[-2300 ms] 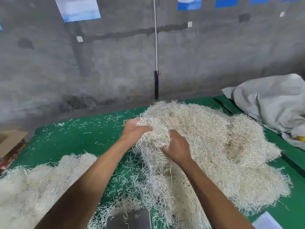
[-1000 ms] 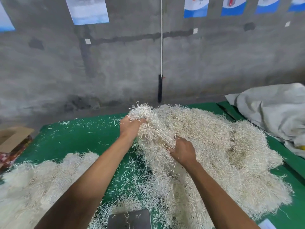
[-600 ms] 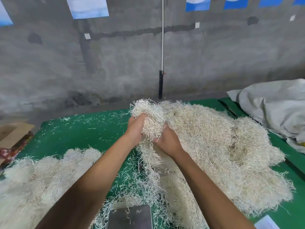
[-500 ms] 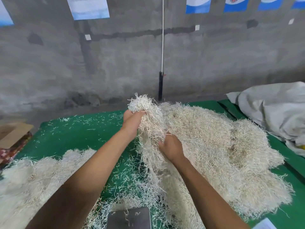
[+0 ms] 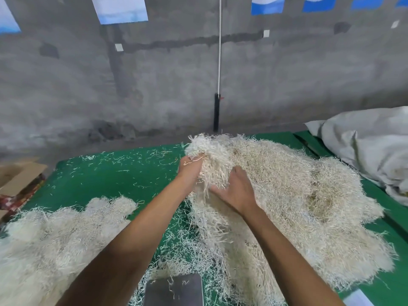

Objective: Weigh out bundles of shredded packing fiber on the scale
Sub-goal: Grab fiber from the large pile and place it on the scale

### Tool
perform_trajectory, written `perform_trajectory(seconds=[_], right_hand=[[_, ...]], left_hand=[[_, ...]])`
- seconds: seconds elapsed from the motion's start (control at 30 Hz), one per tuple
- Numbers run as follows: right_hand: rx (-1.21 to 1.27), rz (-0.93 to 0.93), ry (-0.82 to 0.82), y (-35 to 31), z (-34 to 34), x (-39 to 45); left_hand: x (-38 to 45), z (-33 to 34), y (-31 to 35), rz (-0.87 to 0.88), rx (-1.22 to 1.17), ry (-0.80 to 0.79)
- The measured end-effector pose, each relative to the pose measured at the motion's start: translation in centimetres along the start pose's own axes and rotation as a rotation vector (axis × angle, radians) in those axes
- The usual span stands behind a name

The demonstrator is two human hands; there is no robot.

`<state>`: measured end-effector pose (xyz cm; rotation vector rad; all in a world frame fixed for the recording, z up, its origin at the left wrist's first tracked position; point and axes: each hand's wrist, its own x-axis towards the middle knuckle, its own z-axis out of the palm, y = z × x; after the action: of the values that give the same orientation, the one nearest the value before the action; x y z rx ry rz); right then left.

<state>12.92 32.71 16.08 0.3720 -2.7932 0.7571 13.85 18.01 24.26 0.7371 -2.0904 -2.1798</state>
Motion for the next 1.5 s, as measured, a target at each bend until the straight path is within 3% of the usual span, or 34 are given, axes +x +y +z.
perform_trajectory(seconds=[0.1, 0.27, 0.47, 0.57, 0.67, 0.87, 1.03, 1.1, 1.13, 1.23, 1.33, 1.43, 1.5], right_hand=[[0.291, 0.085, -0.046, -1.9, 0.1, 0.6], [0.192, 0.140, -0.085, 1.6, 2.1, -1.7], [-0.124, 0.027, -0.013, 4.7, 3.0, -1.7], [-0.274, 0.091, -0.148, 7.9, 3.7, -3.9], [-0.293, 0.089, -0.192, 8.4, 3.8, -4.1], [0.148, -0.048, -0.046, -0.4, 2.4, -2.9], [0.172, 0.063, -0.236, -5.5, 3.7, -0.1], [0.210, 0.116, -0.287, -4.4, 4.6, -0.6], [0.178, 0.125, -0.288, -3.4, 4.7, -0.9], [0.112, 0.147, -0.215, -0.6, 4.2, -1.3], [-0.027, 0.115, -0.162, 0.3, 3.8, -1.2], [0.083, 0.123, -0.051, -0.3, 3.3, -0.8], [0.174, 0.106, 0.042, -1.6, 2.8, -0.4]], left_hand=[[-0.2, 0.5, 2.1, 0.083, 0.075, 0.008], [0.7, -2.9, 5.8, 0.331, 0.116, 0.167], [0.6, -4.8, 4.5, 0.137, -0.265, 0.278], [1.6, -7.6, 4.8, 0.166, -0.084, 0.460], [1.1, -8.8, 4.8, 0.146, 0.248, 0.482], [0.8, -6.0, 2.5, 0.053, 0.156, 0.233], [-0.7, -4.1, 3.5, -0.140, -0.535, -0.147], [-0.9, -5.5, 4.9, -0.111, -0.544, -0.130], [-0.6, -6.7, 5.5, -0.122, -0.561, -0.036], [1.3, -9.6, 5.4, -0.017, -0.260, 0.192], [1.9, -10.2, 3.8, 0.210, 0.542, 0.361], [2.0, -10.1, 2.2, 0.506, 0.816, 0.026], [1.3, -9.4, 0.2, 0.578, 1.112, -0.179]])
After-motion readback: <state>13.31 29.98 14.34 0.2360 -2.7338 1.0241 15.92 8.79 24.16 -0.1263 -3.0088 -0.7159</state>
